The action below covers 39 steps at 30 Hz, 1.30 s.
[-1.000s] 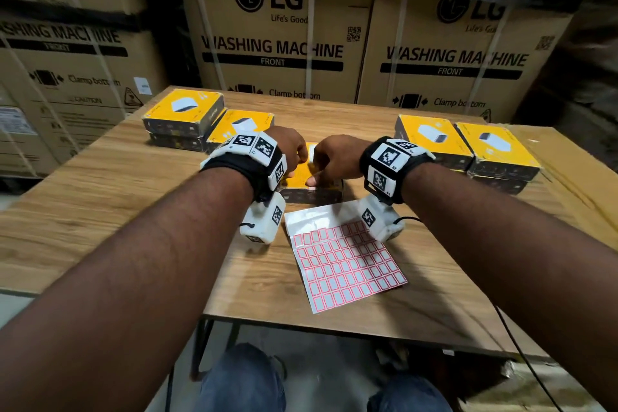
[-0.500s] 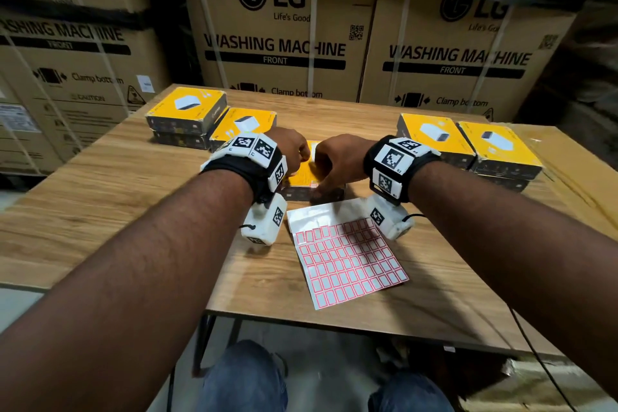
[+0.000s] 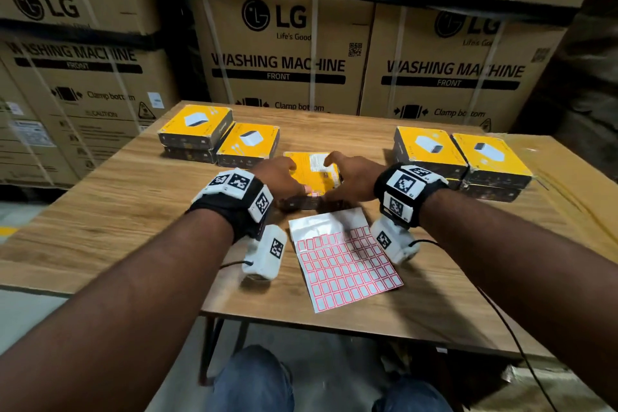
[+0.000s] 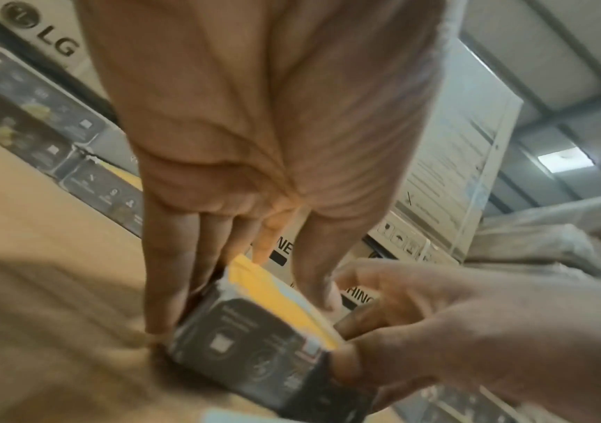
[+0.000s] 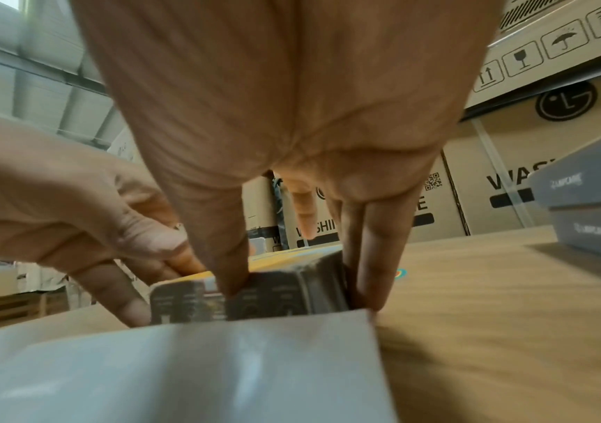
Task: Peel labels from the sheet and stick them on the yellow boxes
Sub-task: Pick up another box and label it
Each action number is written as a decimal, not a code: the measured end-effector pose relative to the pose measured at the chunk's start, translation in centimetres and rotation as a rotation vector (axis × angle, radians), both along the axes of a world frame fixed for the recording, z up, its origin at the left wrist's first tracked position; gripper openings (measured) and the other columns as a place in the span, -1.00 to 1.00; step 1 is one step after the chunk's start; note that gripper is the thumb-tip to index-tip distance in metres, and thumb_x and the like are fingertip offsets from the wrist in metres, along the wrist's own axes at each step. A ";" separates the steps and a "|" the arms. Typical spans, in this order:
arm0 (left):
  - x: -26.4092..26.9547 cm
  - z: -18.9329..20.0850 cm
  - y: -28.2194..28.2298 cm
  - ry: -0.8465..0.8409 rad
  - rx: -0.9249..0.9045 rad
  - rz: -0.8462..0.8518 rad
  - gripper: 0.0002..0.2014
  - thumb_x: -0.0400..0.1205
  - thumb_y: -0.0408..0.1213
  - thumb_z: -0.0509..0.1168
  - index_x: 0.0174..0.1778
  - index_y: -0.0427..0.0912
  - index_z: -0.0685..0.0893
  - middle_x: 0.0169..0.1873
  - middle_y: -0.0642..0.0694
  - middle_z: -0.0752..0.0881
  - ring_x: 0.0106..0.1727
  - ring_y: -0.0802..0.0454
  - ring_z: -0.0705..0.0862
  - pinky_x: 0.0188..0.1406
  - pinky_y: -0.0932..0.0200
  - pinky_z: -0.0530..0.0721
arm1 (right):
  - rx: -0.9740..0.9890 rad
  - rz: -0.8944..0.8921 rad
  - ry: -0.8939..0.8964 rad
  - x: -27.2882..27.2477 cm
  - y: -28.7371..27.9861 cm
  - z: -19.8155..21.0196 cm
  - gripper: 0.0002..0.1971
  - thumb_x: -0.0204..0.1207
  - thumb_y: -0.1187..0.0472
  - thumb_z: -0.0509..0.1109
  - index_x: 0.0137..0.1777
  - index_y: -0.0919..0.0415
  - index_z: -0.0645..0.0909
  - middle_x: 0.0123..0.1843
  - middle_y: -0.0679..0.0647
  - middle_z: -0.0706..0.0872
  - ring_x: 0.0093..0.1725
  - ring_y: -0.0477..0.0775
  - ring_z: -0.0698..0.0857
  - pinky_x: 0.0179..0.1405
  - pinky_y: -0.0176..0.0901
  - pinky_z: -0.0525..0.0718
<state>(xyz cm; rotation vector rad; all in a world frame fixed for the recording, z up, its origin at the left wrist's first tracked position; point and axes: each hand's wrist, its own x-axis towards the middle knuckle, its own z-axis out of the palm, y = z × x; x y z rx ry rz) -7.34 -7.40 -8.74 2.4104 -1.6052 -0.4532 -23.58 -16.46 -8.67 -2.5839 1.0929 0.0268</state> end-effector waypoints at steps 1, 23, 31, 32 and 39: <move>0.0 0.4 0.1 0.046 -0.026 0.007 -0.24 0.52 0.07 0.48 0.58 -0.14 0.40 0.52 -0.14 0.48 0.46 -0.13 0.53 0.28 0.11 0.55 | -0.002 0.011 -0.031 0.1 0.2 0.3 -0.32 0.46 -0.07 0.54 0.52 0.03 0.37 0.16 0.08 0.60 0.04 0.09 0.54 -0.06 -0.18 0.44; -2.2 2.0 1.1 0.274 -0.597 0.292 -0.61 0.46 0.03 0.54 0.16 -0.04 0.79 0.12 -0.08 0.80 0.13 -0.06 0.75 0.14 0.16 0.65 | -0.033 -0.080 -0.539 -0.5 0.0 2.1 -0.58 0.40 0.07 0.63 0.26 0.07 0.74 0.25 -0.01 0.77 0.20 0.01 0.71 0.28 -0.01 0.66; -3.9 2.0 0.9 0.239 -0.692 0.301 -0.62 0.49 0.00 0.53 0.15 -0.09 0.77 0.13 -0.09 0.78 0.18 -0.01 0.71 0.00 0.28 0.51 | -0.032 -0.069 -0.596 -1.1 0.8 1.3 -0.48 0.24 0.21 0.70 0.24 0.07 0.71 0.21 0.00 0.75 0.09 0.01 0.72 0.11 -0.09 0.73; -3.9 1.9 0.9 0.238 -0.685 0.281 -0.64 0.50 -0.03 0.53 0.16 -0.09 0.77 0.15 -0.08 0.78 0.21 -0.01 0.71 0.06 0.25 0.54 | -0.041 -0.081 -0.606 -1.1 0.9 1.2 -0.47 0.21 0.17 0.72 0.22 0.03 0.70 0.19 0.01 0.74 0.10 0.04 0.71 0.10 -0.03 0.74; -4.1 2.3 0.9 0.345 -0.640 0.242 -0.74 0.61 -0.13 0.42 0.20 -0.08 0.78 0.26 -0.05 0.75 0.36 -0.03 0.63 0.28 0.19 0.51 | -0.162 -0.163 -0.652 -1.5 0.9 0.5 -0.52 0.18 0.23 0.73 0.08 -0.02 0.66 0.13 0.11 0.56 -0.04 0.00 0.58 -0.30 -0.70 0.38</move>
